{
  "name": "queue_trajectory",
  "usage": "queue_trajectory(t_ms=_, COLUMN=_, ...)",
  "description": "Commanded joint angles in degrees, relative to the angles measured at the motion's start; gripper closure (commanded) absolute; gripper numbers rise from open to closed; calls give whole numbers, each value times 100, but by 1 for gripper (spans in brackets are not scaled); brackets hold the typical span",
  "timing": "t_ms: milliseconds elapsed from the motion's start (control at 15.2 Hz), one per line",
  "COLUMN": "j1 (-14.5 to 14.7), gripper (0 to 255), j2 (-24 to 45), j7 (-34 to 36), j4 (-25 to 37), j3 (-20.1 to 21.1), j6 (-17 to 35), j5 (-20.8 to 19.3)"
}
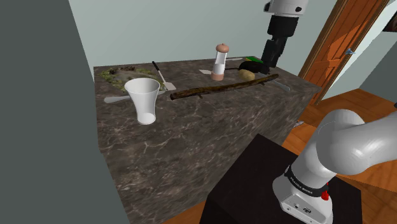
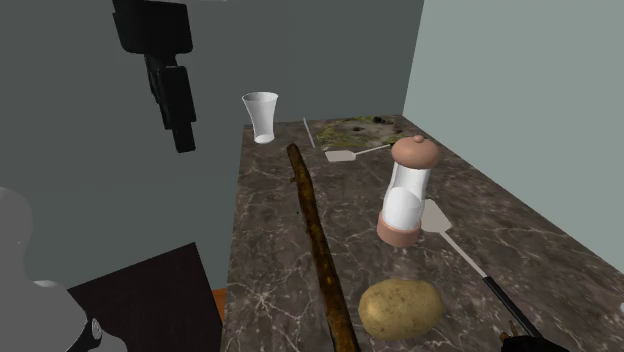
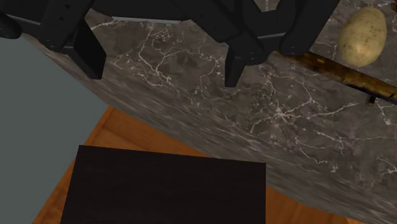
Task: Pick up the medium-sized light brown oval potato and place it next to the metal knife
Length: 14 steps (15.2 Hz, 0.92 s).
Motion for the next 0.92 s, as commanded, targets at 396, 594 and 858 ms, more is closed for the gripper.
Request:
queue_trajectory(t_ms=396, j1=-237, gripper=0, j2=618, j7=-380, j4=-73, j3=-576, j6=855, j5=-393)
queue_trajectory(t_ms=594, j1=-339, gripper=0, j2=1002, j7=-565, j4=-19, j3=-866, j6=1277, j5=-535)
queue_trajectory(t_ms=858, j1=-445, gripper=0, j2=1582, j7=-817, j4=144, j3=-1256, j6=1819, j5=-651)
